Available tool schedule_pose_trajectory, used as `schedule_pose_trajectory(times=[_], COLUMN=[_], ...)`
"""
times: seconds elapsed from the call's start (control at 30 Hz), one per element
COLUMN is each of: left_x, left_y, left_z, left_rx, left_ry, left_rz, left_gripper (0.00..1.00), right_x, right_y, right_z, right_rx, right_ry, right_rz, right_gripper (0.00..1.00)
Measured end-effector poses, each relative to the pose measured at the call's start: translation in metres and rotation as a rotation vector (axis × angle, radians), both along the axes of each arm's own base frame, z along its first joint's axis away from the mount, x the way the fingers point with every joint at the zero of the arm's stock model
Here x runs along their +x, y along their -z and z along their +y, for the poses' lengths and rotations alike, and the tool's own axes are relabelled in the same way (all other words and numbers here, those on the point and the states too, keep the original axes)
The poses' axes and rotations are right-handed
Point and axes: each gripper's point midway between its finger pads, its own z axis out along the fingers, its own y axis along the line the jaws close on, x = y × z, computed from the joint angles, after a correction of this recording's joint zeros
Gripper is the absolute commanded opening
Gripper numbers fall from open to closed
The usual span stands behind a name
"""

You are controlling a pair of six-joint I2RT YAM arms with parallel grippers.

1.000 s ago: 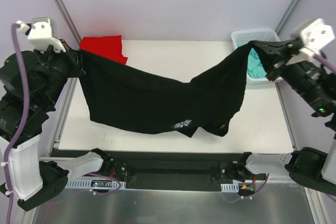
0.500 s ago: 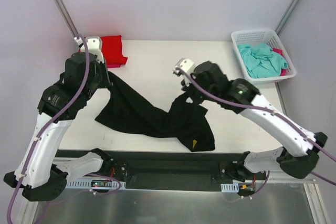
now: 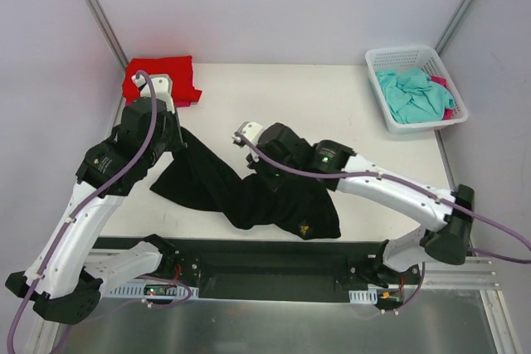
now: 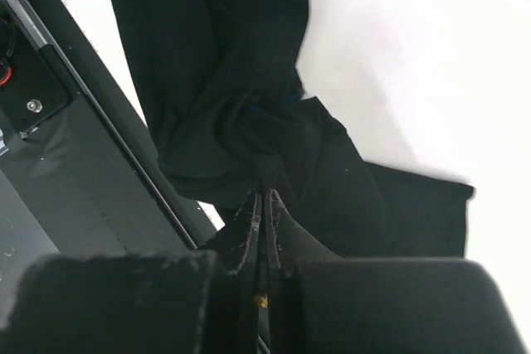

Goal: Fold and stack the t-shirts

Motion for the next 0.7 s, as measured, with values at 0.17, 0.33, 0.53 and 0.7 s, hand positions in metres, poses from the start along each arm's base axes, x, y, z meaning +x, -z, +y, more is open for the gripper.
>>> schedule_pose_trajectory(times=[0.17, 0.33, 0.53, 0.7], left_x=[0.001, -0.001, -0.005, -0.005], left_y=[-0.003, -0.006, -0.011, -0.011], left_z=[-0.002, 0.001, 0.006, 0.006], left_rx=[-0.006, -0.008, -0.012, -0.013], left_ry=[0.005, -0.003, -0.017, -0.016], left_rz=[-0.012, -0.026, -0.050, -0.051], left_gripper=[0.00, 0.00, 0.00, 0.00], right_x=[-0.009, -0.019, -0.004, 0.011], right_y=[0.038, 0.072, 0.058, 0.044], right_z=[0.050, 0.084, 0.098, 0.099], right_rx=[-0.038, -0.056, -0.016, 0.012], right_ry=[-0.049, -0.098, -0.085, -0.057], right_rz=[0.055, 0.092, 0.070, 0.036], right_gripper=[0.01, 0.01, 0.18, 0.25])
